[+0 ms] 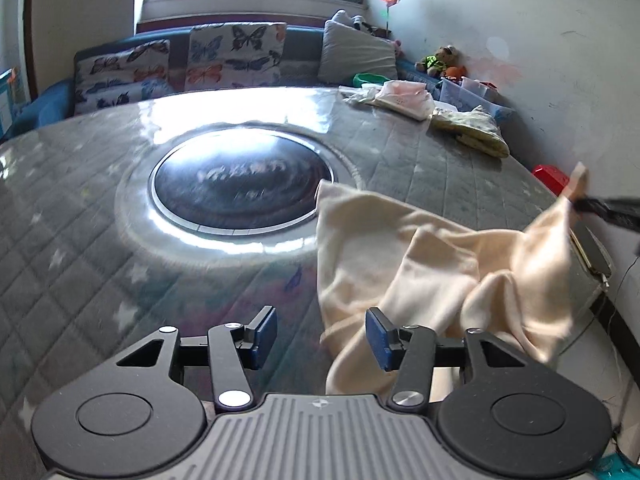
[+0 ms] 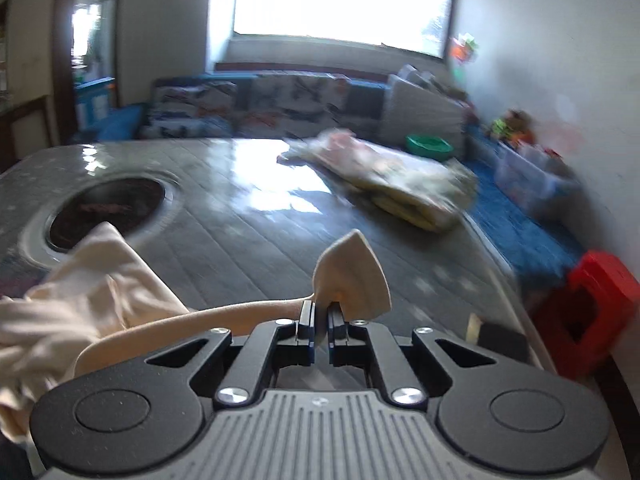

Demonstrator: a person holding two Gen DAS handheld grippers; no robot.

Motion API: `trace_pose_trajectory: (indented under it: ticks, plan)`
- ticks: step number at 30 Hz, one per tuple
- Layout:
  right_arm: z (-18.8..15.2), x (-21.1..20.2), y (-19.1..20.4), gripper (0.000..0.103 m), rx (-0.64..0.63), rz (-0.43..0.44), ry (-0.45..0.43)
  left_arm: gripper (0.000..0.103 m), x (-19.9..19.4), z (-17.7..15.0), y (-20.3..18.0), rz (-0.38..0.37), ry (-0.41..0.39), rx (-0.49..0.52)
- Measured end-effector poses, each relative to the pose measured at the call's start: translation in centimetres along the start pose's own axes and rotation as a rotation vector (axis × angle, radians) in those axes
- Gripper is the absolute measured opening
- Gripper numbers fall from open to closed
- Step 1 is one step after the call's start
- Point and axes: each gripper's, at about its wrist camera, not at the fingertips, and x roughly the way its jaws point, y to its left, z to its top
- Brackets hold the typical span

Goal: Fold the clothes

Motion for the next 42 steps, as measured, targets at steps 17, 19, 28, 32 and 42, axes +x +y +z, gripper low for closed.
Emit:
trace_pose_trajectory:
  ticks: [17, 19, 28, 32, 42]
  plan:
    - [0.5, 0.4, -2.3, 0.031, 0.086, -0.065, -0.014, 0.065, 9.4, 7.3, -0.7, 0.08, -0.009, 0.004]
    - [0.8, 1.0, -2.2, 0.031, 0.107, 0.001, 0.001, 0.065, 10.1, 7.6, -1.0, 0.072, -0.008, 0.009]
    - [0.3, 6.5, 1.2, 0.032, 0.133, 0.29, 0.17, 0.063, 13.1, 9.2, -0.9, 0.052, 0.021, -0.033]
    - [0.0, 7.8, 2.1, 0.033, 0.117, 0.294, 0.215, 0.049, 14.2, 9.4, -1.1, 0.032, 0.039, -0.037]
    - [0.1, 8.8, 1.9, 0.014, 0.126, 0.342, 0.249, 0.012, 14.6, 9.4, -1.4, -0.034, 0.032, -0.025]
